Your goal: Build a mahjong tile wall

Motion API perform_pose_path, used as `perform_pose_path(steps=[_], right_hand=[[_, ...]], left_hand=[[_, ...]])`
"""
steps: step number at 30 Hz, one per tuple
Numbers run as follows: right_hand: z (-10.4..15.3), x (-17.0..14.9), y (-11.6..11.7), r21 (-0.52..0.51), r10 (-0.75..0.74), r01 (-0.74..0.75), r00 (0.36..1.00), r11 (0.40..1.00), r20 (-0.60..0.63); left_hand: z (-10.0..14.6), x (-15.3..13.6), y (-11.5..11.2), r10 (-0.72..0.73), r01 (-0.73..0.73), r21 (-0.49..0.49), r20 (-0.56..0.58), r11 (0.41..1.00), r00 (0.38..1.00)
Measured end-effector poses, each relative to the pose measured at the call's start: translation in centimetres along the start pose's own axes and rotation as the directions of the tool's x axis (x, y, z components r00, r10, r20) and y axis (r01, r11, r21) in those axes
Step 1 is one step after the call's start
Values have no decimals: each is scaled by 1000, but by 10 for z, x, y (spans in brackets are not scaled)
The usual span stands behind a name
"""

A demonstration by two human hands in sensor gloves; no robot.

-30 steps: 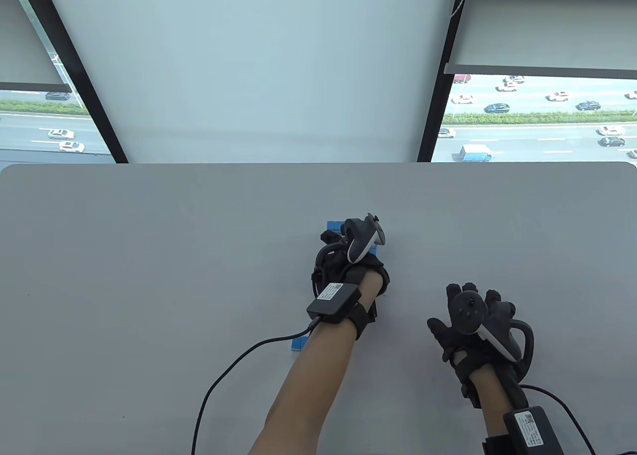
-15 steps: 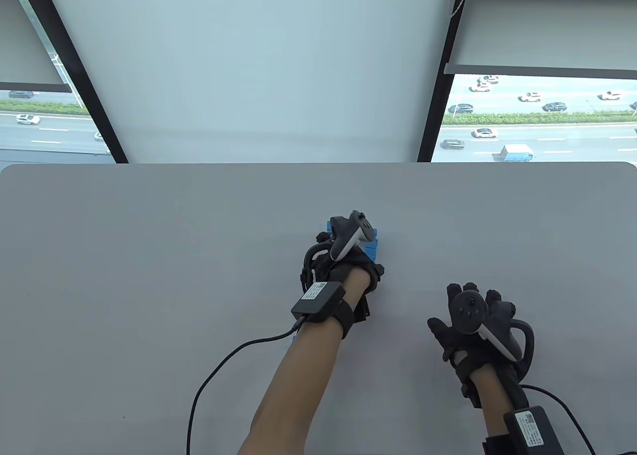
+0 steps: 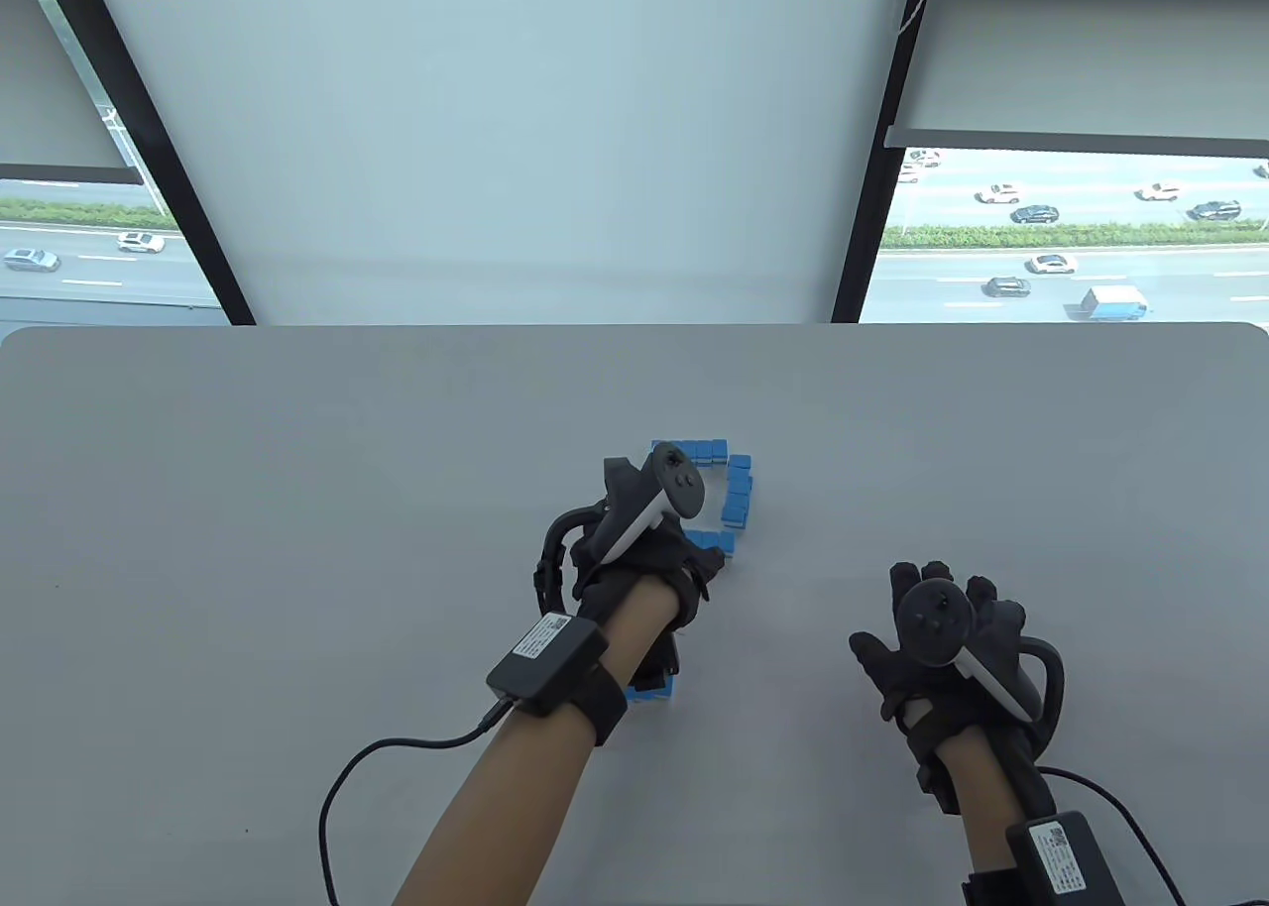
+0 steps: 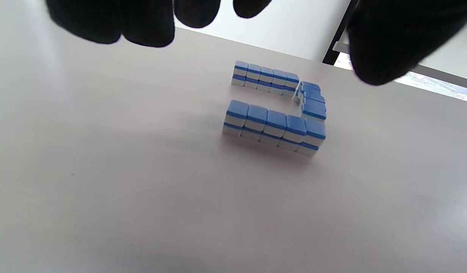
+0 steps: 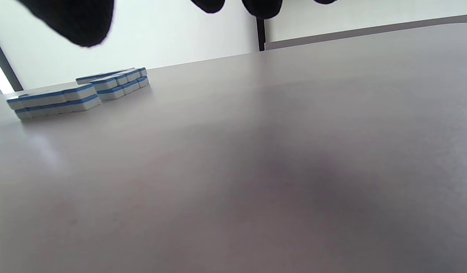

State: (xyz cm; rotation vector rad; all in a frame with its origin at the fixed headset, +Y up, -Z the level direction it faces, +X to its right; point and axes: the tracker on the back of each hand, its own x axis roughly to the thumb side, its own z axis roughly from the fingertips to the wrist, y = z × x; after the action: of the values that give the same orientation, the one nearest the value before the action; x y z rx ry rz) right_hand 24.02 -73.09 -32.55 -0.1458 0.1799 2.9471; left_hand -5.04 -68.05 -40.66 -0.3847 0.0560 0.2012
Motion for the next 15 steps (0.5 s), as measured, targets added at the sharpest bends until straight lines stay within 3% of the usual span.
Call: perform_pose_path(steps=[6, 15], right_hand=[[0, 1, 1, 4, -7, 7, 1000, 1000, 8], [-1, 2, 2, 17, -18, 17, 1000, 1000, 18]], left_hand=[[30, -29, -16, -16, 16, -28, -23, 999, 1000], [44, -60, -34, 64, -74, -117, -90, 990, 994]])
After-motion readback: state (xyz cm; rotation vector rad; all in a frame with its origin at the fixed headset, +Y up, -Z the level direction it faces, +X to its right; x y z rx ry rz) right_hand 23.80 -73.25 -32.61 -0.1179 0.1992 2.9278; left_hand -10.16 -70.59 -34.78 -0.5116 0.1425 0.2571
